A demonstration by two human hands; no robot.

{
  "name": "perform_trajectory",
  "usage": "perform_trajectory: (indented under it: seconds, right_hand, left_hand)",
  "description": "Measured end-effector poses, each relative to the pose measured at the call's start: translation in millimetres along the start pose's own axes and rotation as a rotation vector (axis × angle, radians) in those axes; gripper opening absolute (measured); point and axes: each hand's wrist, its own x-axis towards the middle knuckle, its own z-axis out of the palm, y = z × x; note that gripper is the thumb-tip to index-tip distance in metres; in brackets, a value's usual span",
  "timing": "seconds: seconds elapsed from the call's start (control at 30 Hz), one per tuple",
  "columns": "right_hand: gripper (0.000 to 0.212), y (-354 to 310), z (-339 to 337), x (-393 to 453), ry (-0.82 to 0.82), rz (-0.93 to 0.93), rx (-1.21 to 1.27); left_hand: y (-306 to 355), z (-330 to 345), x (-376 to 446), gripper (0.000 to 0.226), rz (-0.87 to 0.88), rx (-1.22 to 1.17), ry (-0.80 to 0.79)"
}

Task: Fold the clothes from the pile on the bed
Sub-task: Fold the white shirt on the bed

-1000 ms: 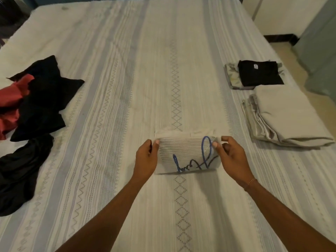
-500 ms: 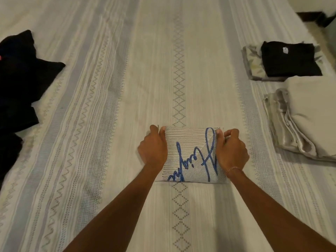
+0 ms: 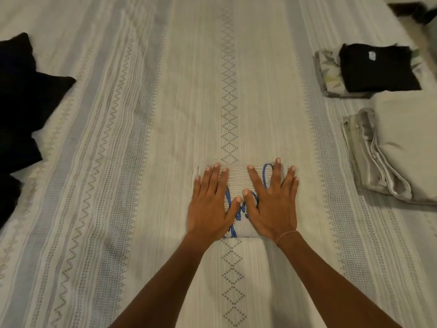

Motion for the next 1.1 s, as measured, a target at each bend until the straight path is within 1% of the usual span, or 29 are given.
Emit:
perform_trajectory:
  seconds: [0.07,0.13,0.17,0.23,0.27,0.3,0.33,0.37,0.4,0.43,0.5,0.57,0.63,0.7,0.77,0.83,0.87,0.93,0.97,1.03,1.1]
  right_hand:
    - [0.069,-1,0,0,-0.021,0.005,-0.012]
    - [0.071,-1,-4,1,-0.059,0.002,-0.011]
    - [0.071,-3,-8,1,-0.073,0.006,-0.007]
    - [0.071,-9,-14,0,-0.077,0.035,-0.001]
    - [0.072,-14,-18,-2,-0.066,0.044,0.012]
    - [0.073,-22,-22,-6,-0.047,0.045,0.043]
    - [0.074,-30,-26,-10,-0.015,0.03,0.089]
    - [0.073,-40,-29,-15,0.019,0.007,0.142]
    - [0.072,-51,-32,-19,0.045,-0.018,0.187]
    - [0.073,-64,-35,-21,0.054,-0.032,0.222]
    - [0.075,-93,-41,-22,-0.007,-0.032,0.263]
    - [0.072,-115,-43,-19,-0.095,0.028,0.263]
    - [0.059,-127,-45,-14,-0.1,0.083,0.275]
    - [0.038,-130,-53,-8,-0.08,0.145,0.359]
    - [0.025,-124,-66,-4,-0.054,0.227,0.502]
    - [0.018,-116,-84,-4,-0.033,0.296,0.671]
    - [0.015,-111,-95,-7,-0.028,0.325,0.765]
    - [0.02,-106,-119,-15,-0.069,0.386,0.986]
    - [0.022,-104,-129,-19,-0.093,0.423,1.125]
    - [0.019,-99,-155,-24,-0.149,0.5,1.446]
    - [0.018,-89,-171,-29,-0.211,0.544,1.708]
  left_hand:
    - [2,2,-1,0.078,-0.051,-0.033,0.006]
    - [4,-1,-1,0.069,-0.113,-0.088,0.054]
    - [7,-9,-3,0.064,-0.171,-0.081,0.091]
    - [17,-26,-6,0.06,-0.366,-0.063,0.108]
    - [20,-34,-7,0.063,-0.494,-0.112,0.102]
    - [21,-44,-6,0.066,-0.628,-0.216,0.091]
    - [20,-53,-3,0.065,-0.757,-0.348,0.074]
    - [14,-59,4,0.058,-0.863,-0.498,0.04]
    - [6,-64,11,0.049,-0.933,-0.656,-0.002]
    - [-2,-69,19,0.041,-0.966,-0.791,-0.047]
    - [-14,-84,27,0.029,-0.947,-0.962,-0.102]
    - [-15,-98,27,0.037,-0.855,-1.034,-0.137]
    - [-10,-106,23,0.04,-0.735,-1.047,-0.158]
    - [-7,-113,18,0.032,-0.652,-1.076,-0.139]
    - [-7,-122,13,0.02,-0.704,-1.178,-0.161]
    - [-13,-120,3,0.028,-0.774,-1.293,-0.17]
    - [-16,-117,-3,0.032,-0.791,-1.291,-0.182]
    - [-16,-109,-17,0.037,-0.805,-1.27,-0.231]
    - [-14,-103,-23,0.042,-0.815,-1.304,-0.262]
    - [-6,-101,-29,0.059,-0.869,-1.437,-0.342]
    - [-2,-99,-32,0.083,-0.92,-1.498,-0.453]
